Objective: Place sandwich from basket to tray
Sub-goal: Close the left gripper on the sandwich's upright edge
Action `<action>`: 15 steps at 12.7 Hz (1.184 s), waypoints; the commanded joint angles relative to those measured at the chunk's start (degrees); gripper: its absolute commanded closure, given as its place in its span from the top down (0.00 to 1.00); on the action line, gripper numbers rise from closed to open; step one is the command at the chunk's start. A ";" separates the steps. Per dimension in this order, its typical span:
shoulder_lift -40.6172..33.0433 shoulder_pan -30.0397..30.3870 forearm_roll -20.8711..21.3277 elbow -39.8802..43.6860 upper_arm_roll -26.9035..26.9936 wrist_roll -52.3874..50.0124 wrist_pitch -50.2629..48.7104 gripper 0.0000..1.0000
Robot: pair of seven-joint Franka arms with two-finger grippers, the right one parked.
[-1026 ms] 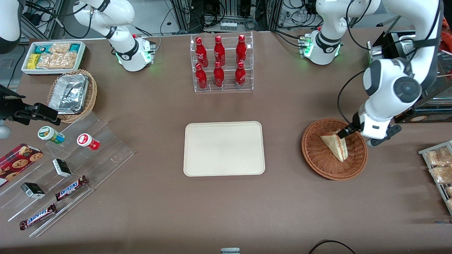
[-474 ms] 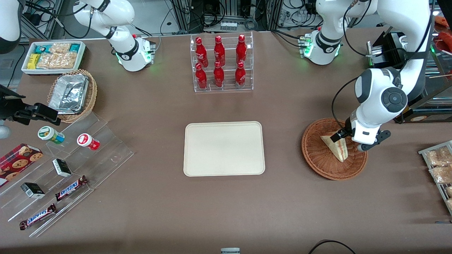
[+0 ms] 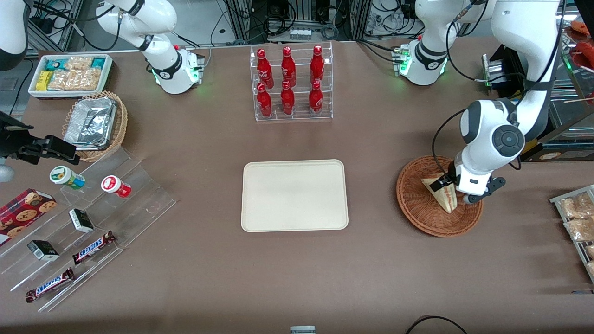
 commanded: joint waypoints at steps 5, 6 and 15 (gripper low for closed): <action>1.81 -0.24 0.31 -2.00 0.25 -7.10 4.78 0.00; 1.46 0.02 0.31 -1.83 0.25 -6.58 4.60 0.00; -5.05 -3.83 3.39 15.11 -3.69 -2.54 -22.62 0.00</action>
